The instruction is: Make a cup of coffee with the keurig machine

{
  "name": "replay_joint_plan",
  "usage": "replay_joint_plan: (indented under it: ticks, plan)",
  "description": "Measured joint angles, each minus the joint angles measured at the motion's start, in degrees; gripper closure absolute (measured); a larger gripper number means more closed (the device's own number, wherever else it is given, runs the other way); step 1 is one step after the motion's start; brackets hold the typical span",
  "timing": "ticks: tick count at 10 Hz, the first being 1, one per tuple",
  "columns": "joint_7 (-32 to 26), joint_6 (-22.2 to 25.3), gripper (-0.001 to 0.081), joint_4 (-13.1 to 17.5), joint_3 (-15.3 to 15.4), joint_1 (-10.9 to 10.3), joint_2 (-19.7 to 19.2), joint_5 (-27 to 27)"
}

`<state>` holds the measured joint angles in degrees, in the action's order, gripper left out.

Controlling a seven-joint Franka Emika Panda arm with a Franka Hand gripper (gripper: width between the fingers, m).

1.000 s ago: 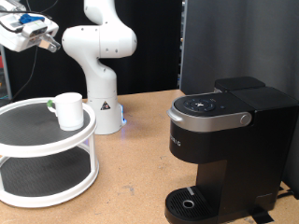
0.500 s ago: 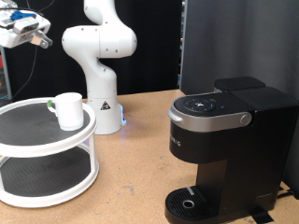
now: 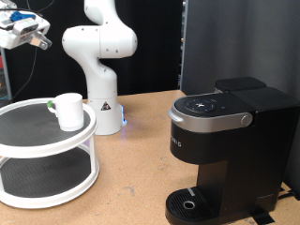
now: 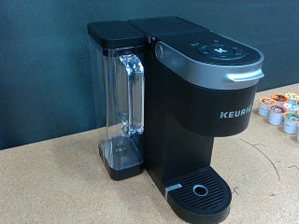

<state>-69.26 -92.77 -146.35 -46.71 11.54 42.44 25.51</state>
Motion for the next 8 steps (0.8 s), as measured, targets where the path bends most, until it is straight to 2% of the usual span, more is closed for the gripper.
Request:
replay_joint_plan:
  ticks: [2, 6, 8]
  plan:
    - [-0.05, -1.25, 0.0805, -1.01, -0.09, 0.00, 0.01, 0.00]
    - [-3.47, -9.03, 0.0805, -5.71, -0.56, 0.01, -0.46, -0.06]
    - [-5.84, -10.02, 0.0805, -6.91, -1.68, 0.00, -1.37, -0.34]
